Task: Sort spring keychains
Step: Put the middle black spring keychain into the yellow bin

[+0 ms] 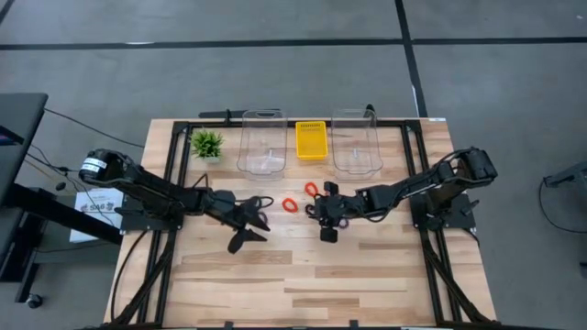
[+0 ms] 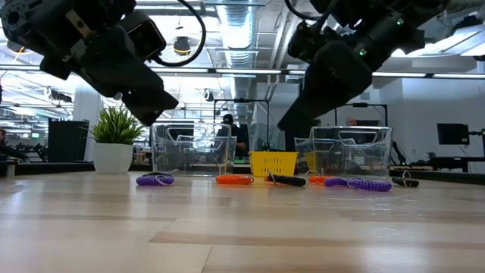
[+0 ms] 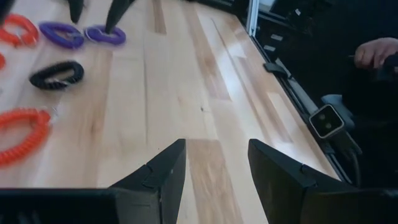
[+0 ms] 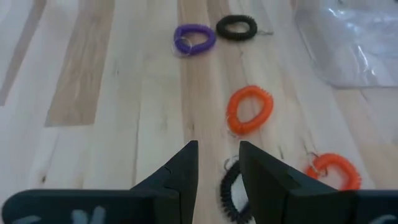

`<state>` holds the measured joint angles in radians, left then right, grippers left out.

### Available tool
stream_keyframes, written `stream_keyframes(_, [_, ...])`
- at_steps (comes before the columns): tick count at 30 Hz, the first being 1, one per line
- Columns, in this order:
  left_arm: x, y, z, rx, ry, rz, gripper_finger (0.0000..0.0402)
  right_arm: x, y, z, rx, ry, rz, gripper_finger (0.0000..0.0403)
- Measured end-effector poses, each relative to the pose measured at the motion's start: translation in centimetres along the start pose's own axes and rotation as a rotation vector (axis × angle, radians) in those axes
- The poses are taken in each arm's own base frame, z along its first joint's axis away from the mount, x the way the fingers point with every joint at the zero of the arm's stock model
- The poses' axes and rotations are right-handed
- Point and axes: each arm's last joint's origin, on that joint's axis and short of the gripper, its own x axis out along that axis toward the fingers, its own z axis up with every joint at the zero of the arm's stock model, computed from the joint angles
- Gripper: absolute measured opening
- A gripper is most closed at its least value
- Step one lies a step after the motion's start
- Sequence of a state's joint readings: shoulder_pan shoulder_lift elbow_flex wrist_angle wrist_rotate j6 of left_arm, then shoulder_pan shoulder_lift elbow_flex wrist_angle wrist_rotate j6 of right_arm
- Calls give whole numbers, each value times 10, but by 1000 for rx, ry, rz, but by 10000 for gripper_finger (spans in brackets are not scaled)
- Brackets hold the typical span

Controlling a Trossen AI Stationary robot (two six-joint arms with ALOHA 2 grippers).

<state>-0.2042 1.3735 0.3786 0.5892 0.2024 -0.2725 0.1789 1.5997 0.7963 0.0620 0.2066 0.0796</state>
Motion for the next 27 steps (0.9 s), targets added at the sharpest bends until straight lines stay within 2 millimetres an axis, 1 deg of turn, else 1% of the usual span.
stream_keyframes(5, [1, -4, -2, -14, 14, -16, 172, 6, 0, -5, 73, 36, -1, 108])
stream_keyframes(9, [1, -4, -2, -14, 13, -15, 172, 15, -4, -11, 73, 73, -18, 108])
stream_keyframes(15, [0, 0, -1, -14, 1, 18, 172, 24, -9, -9, 82, 82, -39, 108])
stream_keyframes(19, [-1, 5, 1, -17, -10, 52, 172, 31, -10, -17, 75, 128, -45, 108])
stream_keyframes(22, [-1, 8, 2, 35, -18, 85, 172, 35, -11, -22, 74, 157, -51, 108])
stream_keyframes(27, [-2, 10, 2, 163, -24, 157, 172, 34, -10, -22, 81, 153, -48, 108])
